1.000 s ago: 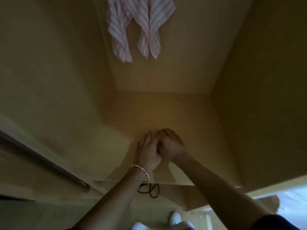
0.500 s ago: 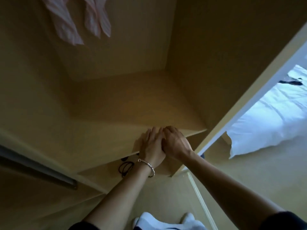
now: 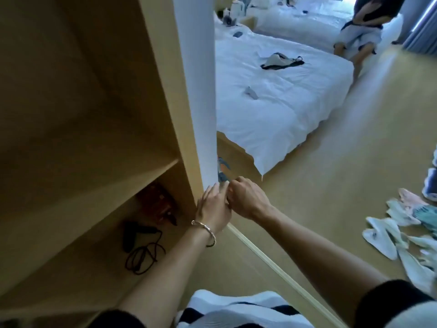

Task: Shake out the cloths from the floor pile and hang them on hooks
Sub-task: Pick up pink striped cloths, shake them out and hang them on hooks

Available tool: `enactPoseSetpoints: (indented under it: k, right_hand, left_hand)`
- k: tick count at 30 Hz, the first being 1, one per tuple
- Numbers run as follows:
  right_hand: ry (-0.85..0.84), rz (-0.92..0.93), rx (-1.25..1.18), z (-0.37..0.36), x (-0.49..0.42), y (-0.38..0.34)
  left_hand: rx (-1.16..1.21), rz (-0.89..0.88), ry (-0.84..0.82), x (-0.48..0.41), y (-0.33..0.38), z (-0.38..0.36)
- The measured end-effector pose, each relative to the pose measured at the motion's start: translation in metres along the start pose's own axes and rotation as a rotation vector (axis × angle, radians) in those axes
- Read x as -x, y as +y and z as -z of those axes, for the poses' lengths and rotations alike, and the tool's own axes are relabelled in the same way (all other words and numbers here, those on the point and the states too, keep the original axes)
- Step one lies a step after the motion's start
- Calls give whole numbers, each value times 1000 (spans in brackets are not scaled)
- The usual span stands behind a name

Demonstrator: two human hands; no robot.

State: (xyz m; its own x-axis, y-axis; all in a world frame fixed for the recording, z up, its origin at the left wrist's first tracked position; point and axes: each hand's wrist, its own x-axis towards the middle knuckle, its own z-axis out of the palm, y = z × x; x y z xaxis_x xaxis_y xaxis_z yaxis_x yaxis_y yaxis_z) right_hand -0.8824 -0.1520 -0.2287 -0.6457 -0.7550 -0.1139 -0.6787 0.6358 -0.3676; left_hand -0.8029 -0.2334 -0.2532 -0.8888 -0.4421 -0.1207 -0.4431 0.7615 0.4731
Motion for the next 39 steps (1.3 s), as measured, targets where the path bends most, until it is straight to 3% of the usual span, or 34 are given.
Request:
enactPoseSetpoints:
  k: [7,14,28,39]
  right_hand:
    - [56,-244,-120,36,76,168]
    - [108,-500,-219,66,142,292]
    - [190,-846,-260,110,203,447]
    - [298,-1031,-196,223,171,623]
  left_hand:
    - [-104,-153,-242,-25,148,-92]
    - [-157,-334,-372,-31,267,-150]
    - [-229,-633,-488,-101,410,-244]
    - [-122,-903,-408,-257,608,-289]
